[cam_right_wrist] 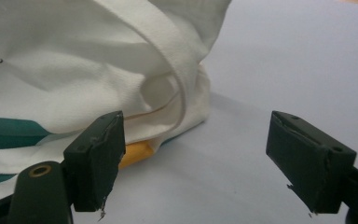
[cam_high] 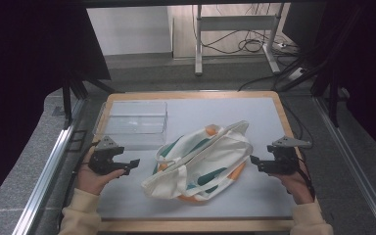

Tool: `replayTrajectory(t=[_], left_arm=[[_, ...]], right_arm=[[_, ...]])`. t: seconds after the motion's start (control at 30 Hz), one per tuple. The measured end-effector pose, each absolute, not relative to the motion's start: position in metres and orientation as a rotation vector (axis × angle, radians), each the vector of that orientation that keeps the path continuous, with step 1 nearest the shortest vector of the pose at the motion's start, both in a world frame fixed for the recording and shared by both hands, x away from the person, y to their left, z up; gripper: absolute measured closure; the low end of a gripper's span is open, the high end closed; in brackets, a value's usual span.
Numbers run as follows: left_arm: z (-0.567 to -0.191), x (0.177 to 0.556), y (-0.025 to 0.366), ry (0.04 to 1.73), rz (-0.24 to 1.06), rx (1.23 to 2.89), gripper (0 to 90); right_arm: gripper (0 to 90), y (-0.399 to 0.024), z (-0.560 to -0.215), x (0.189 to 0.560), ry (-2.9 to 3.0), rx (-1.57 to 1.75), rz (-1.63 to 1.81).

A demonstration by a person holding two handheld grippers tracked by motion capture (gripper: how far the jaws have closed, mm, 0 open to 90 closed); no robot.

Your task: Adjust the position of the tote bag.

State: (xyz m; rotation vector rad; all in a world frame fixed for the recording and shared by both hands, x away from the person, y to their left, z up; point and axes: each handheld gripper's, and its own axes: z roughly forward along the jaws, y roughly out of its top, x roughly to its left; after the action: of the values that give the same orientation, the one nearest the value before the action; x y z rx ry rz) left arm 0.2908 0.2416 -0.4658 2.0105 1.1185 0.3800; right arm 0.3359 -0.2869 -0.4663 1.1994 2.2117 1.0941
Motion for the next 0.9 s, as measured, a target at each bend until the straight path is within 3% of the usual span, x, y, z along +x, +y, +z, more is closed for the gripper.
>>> replayTrajectory(t=[0.9], left_arm=[[-0.455,0.284,0.238,1.087,0.339,2.024,24.4]], right_arm=[[20.6,-0.286,-0.466,0.329,2.231,1.228,1.043]])
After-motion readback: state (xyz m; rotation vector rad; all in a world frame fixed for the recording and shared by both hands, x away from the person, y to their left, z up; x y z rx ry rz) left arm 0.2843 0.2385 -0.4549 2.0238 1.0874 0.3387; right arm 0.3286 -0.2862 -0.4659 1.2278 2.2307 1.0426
